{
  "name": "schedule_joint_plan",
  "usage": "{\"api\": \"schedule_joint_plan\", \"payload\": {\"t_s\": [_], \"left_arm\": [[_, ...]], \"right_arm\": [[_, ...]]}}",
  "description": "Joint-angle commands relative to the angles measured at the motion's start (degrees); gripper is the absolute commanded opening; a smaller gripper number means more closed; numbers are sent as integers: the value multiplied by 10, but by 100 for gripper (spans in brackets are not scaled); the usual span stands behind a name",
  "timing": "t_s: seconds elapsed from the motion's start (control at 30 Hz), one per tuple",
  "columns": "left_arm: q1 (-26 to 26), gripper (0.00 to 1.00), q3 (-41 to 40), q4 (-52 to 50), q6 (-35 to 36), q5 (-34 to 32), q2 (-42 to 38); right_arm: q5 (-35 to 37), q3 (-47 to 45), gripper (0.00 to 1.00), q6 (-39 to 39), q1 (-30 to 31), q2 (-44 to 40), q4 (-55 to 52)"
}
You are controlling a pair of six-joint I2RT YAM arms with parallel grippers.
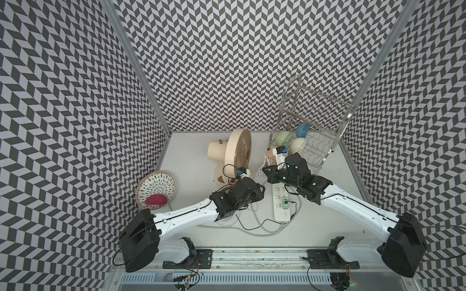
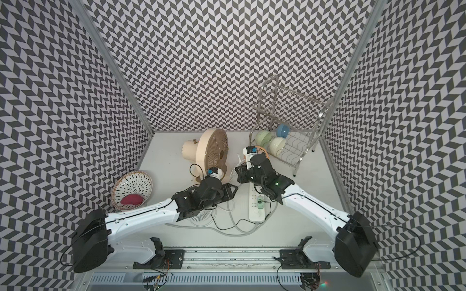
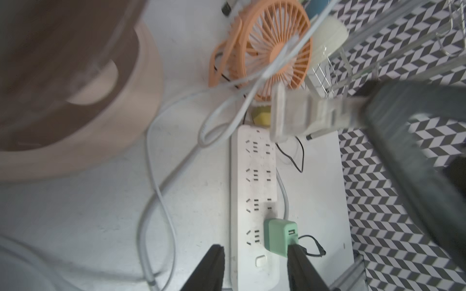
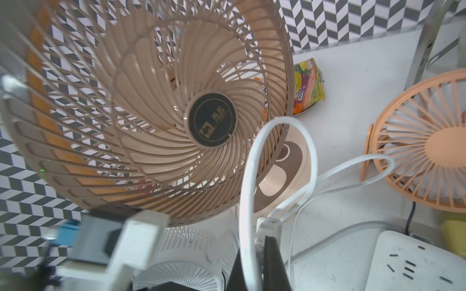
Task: Unplug the desk fan from the power strip
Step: Place the plug at the center of the board.
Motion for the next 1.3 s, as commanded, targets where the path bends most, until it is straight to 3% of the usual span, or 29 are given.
{"api": "schedule_joint_plan", "payload": {"t_s": [0.0,0.23,0.57,0.67,0.77,0.87,1.0,1.1,1.27], "left_arm": [[22,48,-19,-54,7,-101,-39],[41,49,-41,-40,23,-90,-62],[41,49,-54,-2,18,-45,-33],[41,49,-53,2,23,-42,-32],[42,50,-53,8,29,-32,-28],[42,52,-52,17,36,-14,-25],[41,54,-49,35,46,6,-21],[38,56,-42,47,60,18,-20],[14,59,-21,55,79,18,-6]], "right_arm": [[-61,-31,3,42,5,10,77],[-88,-100,4,85,12,49,143],[-148,-62,13,63,17,190,214],[-133,-42,26,40,16,214,194],[-100,-22,54,13,14,217,145],[-52,-8,69,-15,13,181,86],[9,4,79,-51,13,99,-7],[54,6,84,-70,13,40,-87],[100,-4,85,-64,13,-54,-213]]}}
